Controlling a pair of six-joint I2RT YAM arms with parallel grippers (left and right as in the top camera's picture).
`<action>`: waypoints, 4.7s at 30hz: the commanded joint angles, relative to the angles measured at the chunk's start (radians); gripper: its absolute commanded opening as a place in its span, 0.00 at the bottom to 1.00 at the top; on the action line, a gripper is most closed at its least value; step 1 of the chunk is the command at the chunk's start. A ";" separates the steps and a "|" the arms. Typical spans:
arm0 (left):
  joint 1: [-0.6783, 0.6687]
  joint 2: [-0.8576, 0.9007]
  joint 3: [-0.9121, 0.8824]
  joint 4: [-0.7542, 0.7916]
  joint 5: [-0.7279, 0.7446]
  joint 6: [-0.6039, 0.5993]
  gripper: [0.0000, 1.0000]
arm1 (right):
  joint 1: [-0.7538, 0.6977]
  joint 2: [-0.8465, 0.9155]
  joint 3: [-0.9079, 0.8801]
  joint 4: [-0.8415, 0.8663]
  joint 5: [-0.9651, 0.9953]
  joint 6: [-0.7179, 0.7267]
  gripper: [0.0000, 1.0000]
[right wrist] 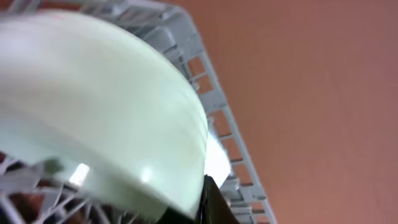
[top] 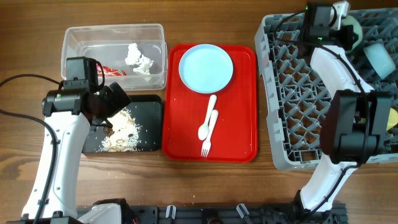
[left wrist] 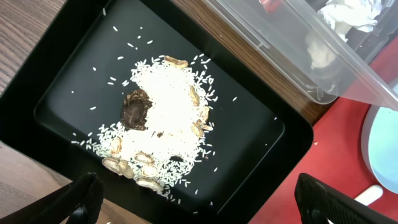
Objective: Sort waste into correct bins and load items into the dishwasher rack
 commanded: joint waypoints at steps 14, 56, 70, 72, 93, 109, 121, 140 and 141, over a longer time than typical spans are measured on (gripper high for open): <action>0.005 -0.012 0.005 0.006 0.005 -0.006 1.00 | 0.011 -0.270 -0.023 -0.207 -0.369 0.107 0.78; 0.005 -0.012 0.005 0.006 0.009 -0.006 1.00 | 0.403 0.067 -0.025 -0.376 -1.114 0.927 0.12; 0.005 -0.012 0.005 0.006 0.009 -0.006 1.00 | 0.344 -0.097 0.040 -0.354 -1.068 0.826 0.04; 0.005 -0.012 0.005 0.006 0.009 -0.006 1.00 | 0.318 -0.182 0.040 -0.341 -1.042 0.724 0.04; 0.005 -0.012 0.005 0.018 0.009 -0.006 1.00 | 0.109 -0.409 0.014 -0.230 -0.241 -0.151 0.04; 0.005 -0.012 0.005 0.018 0.009 -0.006 1.00 | 0.153 -0.344 -0.159 -0.200 -0.327 0.016 0.04; 0.005 -0.012 0.005 0.018 0.010 -0.006 1.00 | 0.208 -0.461 -0.159 -0.282 -0.586 0.104 0.34; 0.005 -0.012 0.005 0.018 0.009 -0.006 1.00 | 0.396 -0.525 -0.202 -0.638 -1.421 0.620 0.59; 0.005 -0.012 0.005 0.018 0.009 -0.006 1.00 | 0.422 -0.503 -0.207 -0.639 -1.415 0.649 0.59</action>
